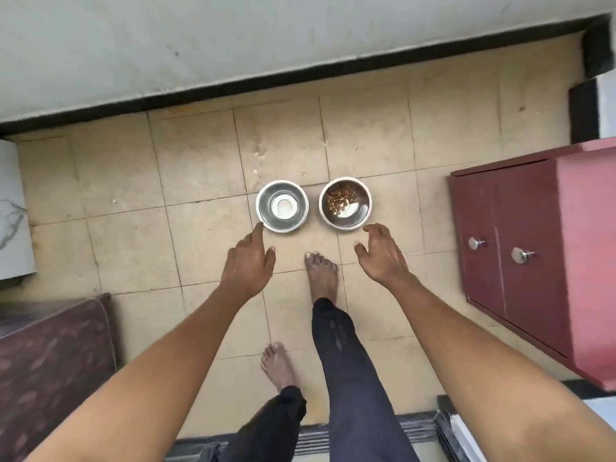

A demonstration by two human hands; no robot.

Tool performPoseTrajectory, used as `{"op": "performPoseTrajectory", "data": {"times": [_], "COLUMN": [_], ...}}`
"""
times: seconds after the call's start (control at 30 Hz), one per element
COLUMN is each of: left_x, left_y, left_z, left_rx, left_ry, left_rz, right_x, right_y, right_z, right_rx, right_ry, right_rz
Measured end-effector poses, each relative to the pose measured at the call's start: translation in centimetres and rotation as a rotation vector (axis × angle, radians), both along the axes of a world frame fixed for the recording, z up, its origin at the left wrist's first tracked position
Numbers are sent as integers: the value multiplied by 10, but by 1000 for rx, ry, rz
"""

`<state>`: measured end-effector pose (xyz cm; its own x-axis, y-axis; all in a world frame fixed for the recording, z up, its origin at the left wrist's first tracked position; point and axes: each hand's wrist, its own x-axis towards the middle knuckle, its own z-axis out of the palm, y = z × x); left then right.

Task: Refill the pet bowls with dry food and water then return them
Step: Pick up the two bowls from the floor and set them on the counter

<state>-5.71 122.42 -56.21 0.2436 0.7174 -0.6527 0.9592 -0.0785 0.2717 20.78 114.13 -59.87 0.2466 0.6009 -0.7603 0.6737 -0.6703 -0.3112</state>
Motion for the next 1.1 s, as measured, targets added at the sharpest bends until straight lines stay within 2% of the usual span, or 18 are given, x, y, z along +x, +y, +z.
{"op": "performPoseTrajectory", "data": {"times": [0.23, 0.37, 0.5, 0.63, 0.73, 0.8, 0.9, 0.97, 1.0, 1.07, 1.1], "left_x": [-6, -15, -14, -20, -18, -15, -15, -17, -18, -17, -16], "left_y": [39, 51, 64, 78, 79, 78, 78, 77, 78, 79, 80], "left_z": [-155, -223, -269, -308, -324, -328, -333, -334, -332, -320, -310], "left_rx": [-89, -142, -151, -222, -284, -283, -235, -215, -210, -203, -193], "left_ry": [41, 114, 125, 20, -49, -59, -20, -18, -19, -3, 0], "left_rz": [323, 476, 656, 937, 1010, 1005, 964, 947, 936, 914, 895], "right_x": [37, 49, 58, 58, 62, 33, -84, -138, -148, -138, -133], "right_y": [24, 34, 43, 48, 49, 36, -49, -69, -74, -66, -58], "right_z": [-149, -204, -245, -272, -287, -293, -290, -286, -292, -284, -280], "right_rx": [-29, -44, -72, -95, -137, -161, -185, -95, -12, -196, -210], "right_ry": [-29, -62, -51, -74, -97, -138, -164, -3, -48, -60, -114], "right_rz": [-131, -212, -321, -422, -471, -316, 190, 204, 259, 305, 327]}}
